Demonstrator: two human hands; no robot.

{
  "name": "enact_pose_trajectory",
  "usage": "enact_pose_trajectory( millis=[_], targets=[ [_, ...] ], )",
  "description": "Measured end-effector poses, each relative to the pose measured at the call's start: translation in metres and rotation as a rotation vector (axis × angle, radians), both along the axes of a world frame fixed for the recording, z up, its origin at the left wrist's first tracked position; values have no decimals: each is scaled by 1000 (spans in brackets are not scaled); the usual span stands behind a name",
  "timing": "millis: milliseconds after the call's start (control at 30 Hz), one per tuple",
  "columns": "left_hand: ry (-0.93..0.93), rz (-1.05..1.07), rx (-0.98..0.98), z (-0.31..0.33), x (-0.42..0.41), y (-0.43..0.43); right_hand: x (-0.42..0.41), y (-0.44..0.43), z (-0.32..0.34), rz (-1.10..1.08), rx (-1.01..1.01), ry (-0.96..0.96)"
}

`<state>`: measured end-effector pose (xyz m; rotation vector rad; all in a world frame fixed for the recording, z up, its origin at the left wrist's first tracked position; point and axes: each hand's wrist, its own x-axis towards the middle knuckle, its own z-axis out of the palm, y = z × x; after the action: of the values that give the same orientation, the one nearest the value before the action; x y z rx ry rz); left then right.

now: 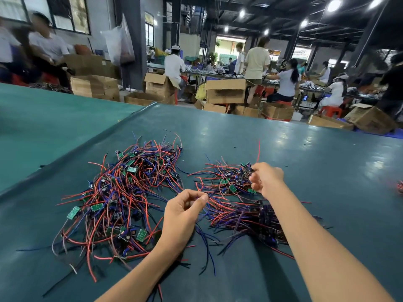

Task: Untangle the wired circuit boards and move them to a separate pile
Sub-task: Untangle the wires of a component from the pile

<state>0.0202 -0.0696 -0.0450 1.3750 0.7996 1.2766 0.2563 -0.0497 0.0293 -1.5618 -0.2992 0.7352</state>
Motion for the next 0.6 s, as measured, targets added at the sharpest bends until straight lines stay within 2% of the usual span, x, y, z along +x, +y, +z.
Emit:
enact_pose_trajectory(
  millis=[133, 200, 300, 367, 433, 533, 600],
  targets=[
    [-2, 21, -49, -5, 1, 4, 16, 10, -16, 31, -119, -45],
    [8, 25, -91, -7, 2, 6, 9, 12, -16, -31, -133, -105],
    [45, 28, -98, -9, 4, 8, -28, 11, -9, -99, -98, -479],
    [44, 63, -111, -9, 6, 8, -65, 9, -8, 53, 7, -638],
    [-1, 156, -140, -8, 5, 10, -97, 11, -12, 265, 64, -666],
    [-154, 318, -252, -7, -1, 14, -128, 24, -25, 528, -3, -837],
    [-153, 378, -264, -10, -4, 16, -140, 33, -34, 613, -87, -948]
  ],
)
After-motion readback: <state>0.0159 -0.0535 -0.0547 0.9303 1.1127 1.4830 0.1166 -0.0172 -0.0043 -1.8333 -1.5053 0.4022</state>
